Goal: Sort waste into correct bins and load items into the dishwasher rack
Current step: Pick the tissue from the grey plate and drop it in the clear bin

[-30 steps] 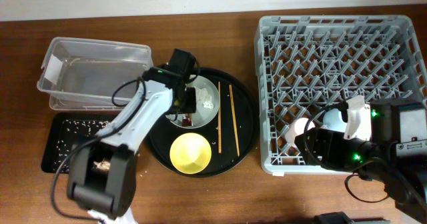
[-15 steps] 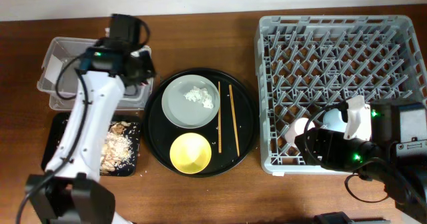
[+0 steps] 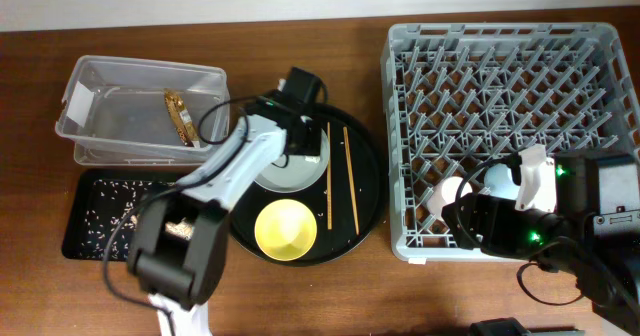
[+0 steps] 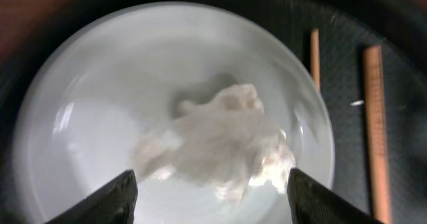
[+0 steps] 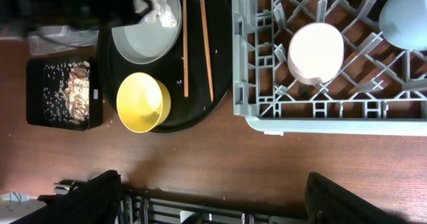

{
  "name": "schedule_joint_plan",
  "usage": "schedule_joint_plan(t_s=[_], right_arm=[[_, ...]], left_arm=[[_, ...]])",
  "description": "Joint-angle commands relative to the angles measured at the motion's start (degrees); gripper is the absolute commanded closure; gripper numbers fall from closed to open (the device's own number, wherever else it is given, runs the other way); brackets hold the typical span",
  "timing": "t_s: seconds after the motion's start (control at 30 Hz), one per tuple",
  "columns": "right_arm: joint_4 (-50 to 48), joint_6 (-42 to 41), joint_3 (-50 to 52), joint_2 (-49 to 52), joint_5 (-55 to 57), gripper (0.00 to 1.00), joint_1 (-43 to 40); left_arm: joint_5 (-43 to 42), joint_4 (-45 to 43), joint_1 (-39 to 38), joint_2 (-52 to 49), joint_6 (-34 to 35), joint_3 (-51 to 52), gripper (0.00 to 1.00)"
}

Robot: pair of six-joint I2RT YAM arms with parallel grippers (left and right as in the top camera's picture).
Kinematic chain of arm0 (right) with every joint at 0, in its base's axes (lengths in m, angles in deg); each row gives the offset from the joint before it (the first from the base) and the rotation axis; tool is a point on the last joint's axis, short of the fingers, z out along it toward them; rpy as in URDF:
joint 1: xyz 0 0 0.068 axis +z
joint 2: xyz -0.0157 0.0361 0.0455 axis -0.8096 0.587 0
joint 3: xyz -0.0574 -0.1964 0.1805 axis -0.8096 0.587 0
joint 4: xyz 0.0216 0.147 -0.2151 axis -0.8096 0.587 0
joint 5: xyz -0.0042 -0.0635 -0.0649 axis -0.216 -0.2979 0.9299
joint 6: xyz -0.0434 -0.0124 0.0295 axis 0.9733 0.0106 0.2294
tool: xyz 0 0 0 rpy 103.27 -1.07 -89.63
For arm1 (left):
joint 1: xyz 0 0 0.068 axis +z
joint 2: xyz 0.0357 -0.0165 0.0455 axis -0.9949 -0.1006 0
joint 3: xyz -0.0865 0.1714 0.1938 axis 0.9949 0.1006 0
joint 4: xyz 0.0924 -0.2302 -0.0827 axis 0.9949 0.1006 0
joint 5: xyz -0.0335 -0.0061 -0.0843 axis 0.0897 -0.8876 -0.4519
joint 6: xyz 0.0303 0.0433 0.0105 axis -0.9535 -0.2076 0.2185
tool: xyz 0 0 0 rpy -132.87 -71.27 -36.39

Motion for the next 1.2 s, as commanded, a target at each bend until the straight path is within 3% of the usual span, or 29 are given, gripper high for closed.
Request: schedule_joint_plan(t_s=[0.0, 0.07, 0.2, 0.3, 0.47, 0.5, 0.53, 0.57, 0.6, 0.73, 0.8, 0.83, 0.87, 0.9, 1.03, 1.17], right_arm=[[0.0, 0.1, -0.4, -0.2, 0.5, 0.12, 0.4], [0.0, 0.1, -0.4, -0.2, 0.5, 0.12, 0.4], [0.3, 0.1, -0.4, -0.2, 0.5, 0.12, 0.4], [0.7, 0.1, -0.4, -0.2, 0.5, 0.12, 0.4], [0.6, 0.1, -0.4, -0.2, 0.5, 0.12, 0.4], [0.5, 0.1, -0.4, -0.2, 0.5, 0.12, 0.4], [0.2, 0.1, -0.4, -0.2, 0.5, 0.12, 0.4], [0.1, 0.1, -0.4, -0.2, 0.5, 0.12, 0.4], [0.0, 0.1, -0.4, -0.2, 0.5, 0.12, 0.4], [-1.3, 0.1, -0.4, -0.2, 7.0, 0.12, 0.4], [-1.8, 0.1, -0.4, -0.2, 7.7, 0.12, 0.4], [-1.7, 0.1, -0.3, -0.2, 7.8, 0.01, 0.4], [-1.7, 0.1, -0.3, -0.2, 8.0, 0.01, 0.4], [-1.8, 0.1, -0.4, -0.2, 7.9, 0.01, 0.4], [-2.1, 0.1, -0.3, 0.3, 7.8, 0.01, 0.4], [-2.1, 0.1, -0.3, 2.0, 7.8, 0.01, 0.4]], left_arm=[[2.1, -1.9, -1.1, -6.2, -1.9, 0.7, 0.48], [2.1, -1.5, -1.1, -6.6, -1.9, 0.6, 0.98], [3.2, 8.5, -0.9, -1.4, -1.9, -4.5, 1.00], [12.7, 13.2, -0.2, 9.0, -1.9, -7.7, 1.00], [13.2, 10.4, 16.7, 8.8, -0.6, -7.6, 1.00], [9.3, 8.5, 21.5, 6.5, -0.6, -7.6, 0.87], [6.7, 7.9, 23.8, 5.2, -0.7, -7.6, 0.60], [1.2, 8.0, 25.8, 4.6, -5.2, -7.7, 0.29], [-1.0, 9.7, 26.1, 5.0, -7.3, -8.3, 0.14], [-2.8, 21.2, 23.3, 14.1, -8.7, -11.4, 0.25], [-1.6, 28.2, 17.7, 27.2, -8.7, -11.4, 0.25], [0.8, 31.0, 14.1, 33.8, -8.3, -11.4, 0.25], [1.2, 32.9, 11.6, 38.7, -7.7, -11.4, 0.24], [1.3, 35.0, 9.8, 43.5, -7.7, -11.4, 0.01], [1.2, 43.6, 9.5, 57.2, -7.7, -11.4, 0.01], [1.2, 50.9, 9.5, 62.7, -7.7, -11.4, 0.01]])
